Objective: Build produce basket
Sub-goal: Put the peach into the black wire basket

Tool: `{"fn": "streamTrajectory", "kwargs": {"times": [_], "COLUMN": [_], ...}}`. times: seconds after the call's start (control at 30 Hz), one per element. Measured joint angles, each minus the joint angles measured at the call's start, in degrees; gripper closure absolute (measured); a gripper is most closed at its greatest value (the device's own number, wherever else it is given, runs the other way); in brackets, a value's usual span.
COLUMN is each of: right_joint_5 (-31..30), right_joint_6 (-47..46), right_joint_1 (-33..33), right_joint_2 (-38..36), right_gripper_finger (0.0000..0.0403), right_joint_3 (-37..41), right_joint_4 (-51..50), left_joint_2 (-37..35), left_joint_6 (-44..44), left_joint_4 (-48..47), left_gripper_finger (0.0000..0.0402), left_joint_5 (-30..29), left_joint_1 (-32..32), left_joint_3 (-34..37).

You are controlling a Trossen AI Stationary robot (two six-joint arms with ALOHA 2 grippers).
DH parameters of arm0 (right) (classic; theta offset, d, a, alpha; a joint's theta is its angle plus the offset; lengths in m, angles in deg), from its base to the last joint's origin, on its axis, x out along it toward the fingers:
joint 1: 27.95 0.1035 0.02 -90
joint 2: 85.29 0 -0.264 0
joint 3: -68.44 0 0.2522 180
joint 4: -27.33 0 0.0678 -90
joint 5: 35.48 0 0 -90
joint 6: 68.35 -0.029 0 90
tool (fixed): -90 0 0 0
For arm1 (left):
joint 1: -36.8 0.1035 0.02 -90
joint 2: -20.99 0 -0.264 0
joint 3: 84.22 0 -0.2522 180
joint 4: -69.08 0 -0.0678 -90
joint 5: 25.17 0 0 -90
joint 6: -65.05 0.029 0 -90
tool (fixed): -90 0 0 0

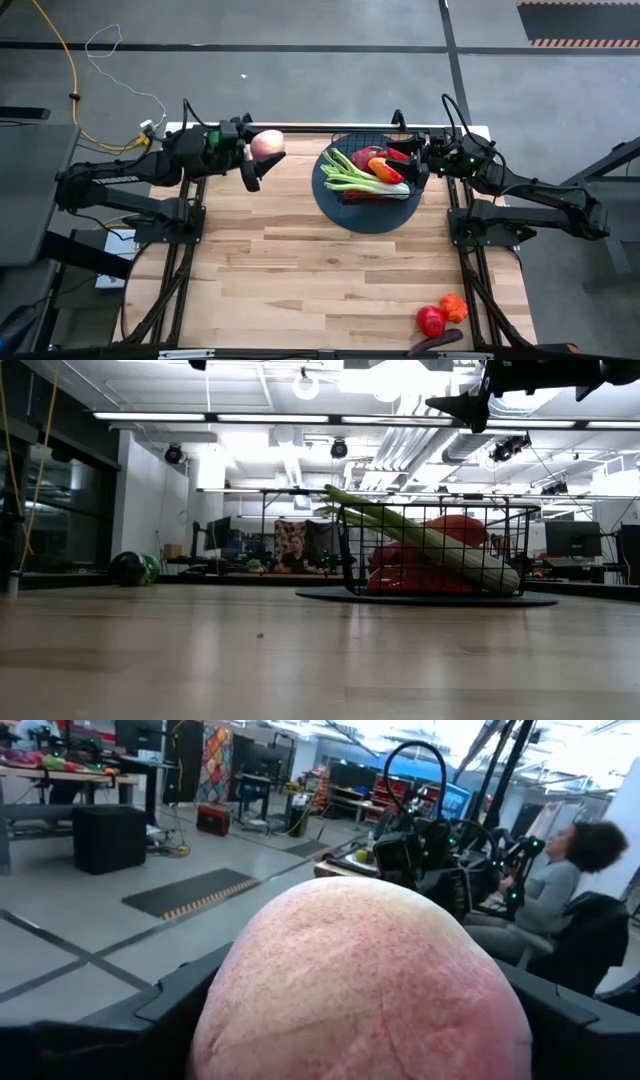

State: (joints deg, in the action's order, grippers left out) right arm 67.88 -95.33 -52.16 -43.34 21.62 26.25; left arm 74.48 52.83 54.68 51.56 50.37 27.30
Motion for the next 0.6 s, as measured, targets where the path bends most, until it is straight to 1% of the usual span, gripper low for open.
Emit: {"fn": "streamTrajectory", "kwargs": {"times": [0.2,0.27,0.33,0.47,0.53,0.6], "right_joint_5": [0.0,0.0,0.0,0.1,0.2,0.2], "right_joint_6": [0.0,-1.5,-5.5,-17.5,-22.6,-25.6], "right_joint_1": [0.0,0.0,0.0,0.0,0.0,0.0], "right_joint_2": [0.0,0.0,0.0,0.6,1.2,1.9], "right_gripper_finger": [0.0008,0.0008,0.0008,0.0008,0.0008,0.0008], "right_joint_3": [0.0,0.0,0.0,0.0,0.0,0.0], "right_joint_4": [0.0,0.0,0.0,0.0,0.0,0.0], "left_joint_2": [0.7,0.9,1.8,5.4,7.9,10.6], "left_joint_6": [0.0,0.5,2.3,6.7,8.4,9.4], "left_joint_4": [1.0,1.1,1.2,1.5,3.6,6.8], "left_gripper_finger": [0.0077,0.0077,0.0077,0.0077,0.0077,0.0077], "left_joint_5": [0.0,0.0,0.0,0.1,1.0,2.0], "left_joint_1": [0.0,0.0,0.0,0.1,0.3,0.8], "left_joint_3": [0.0,0.0,0.0,0.0,0.0,0.0]}}
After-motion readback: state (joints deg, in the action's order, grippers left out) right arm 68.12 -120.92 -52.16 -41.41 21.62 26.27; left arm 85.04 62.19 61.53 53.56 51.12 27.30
